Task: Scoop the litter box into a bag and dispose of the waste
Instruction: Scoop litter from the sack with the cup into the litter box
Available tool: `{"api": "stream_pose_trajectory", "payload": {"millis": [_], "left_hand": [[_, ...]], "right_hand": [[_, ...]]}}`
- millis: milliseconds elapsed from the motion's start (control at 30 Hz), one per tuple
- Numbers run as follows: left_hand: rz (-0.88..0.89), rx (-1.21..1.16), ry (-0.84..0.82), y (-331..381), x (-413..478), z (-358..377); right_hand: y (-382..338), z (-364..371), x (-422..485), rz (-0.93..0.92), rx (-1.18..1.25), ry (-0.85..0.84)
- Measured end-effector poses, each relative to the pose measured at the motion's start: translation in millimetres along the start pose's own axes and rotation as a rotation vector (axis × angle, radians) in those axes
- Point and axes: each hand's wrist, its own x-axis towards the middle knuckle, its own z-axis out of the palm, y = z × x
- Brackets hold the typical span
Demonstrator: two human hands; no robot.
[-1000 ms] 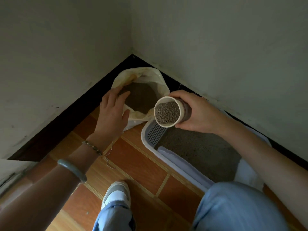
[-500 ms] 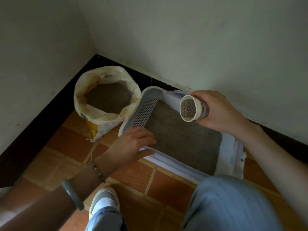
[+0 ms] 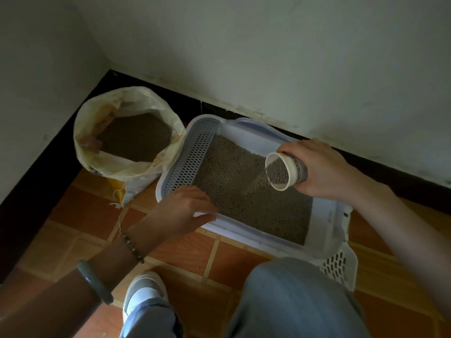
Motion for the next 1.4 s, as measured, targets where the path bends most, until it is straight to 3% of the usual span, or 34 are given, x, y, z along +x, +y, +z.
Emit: {"api": "stream_pose_trajectory", "payload": {"millis": [267, 933, 1167, 1400], "left_hand": [[0.011, -0.029, -0.004, -2.1, 4.8, -2.2], [-0.035, -0.044, 0.022, 5.4, 4.5, -1.2], [-0.022, -0.038, 0.034, 5.1, 3.2, -0.8], [-0.016, -0.044, 0.050, 4.6, 2.7, -0.2]], "right_hand": [[15.0, -0.6, -34.5, 0.037, -0.028, -0.131], [56.3, -2.8, -18.9, 0.158, -0.166, 0.085], [60.6, 0.2, -41.6, 0.242, -0.218, -0.002], [38.9, 9.3, -58.7, 0.163, -0.298, -0.106]]}}
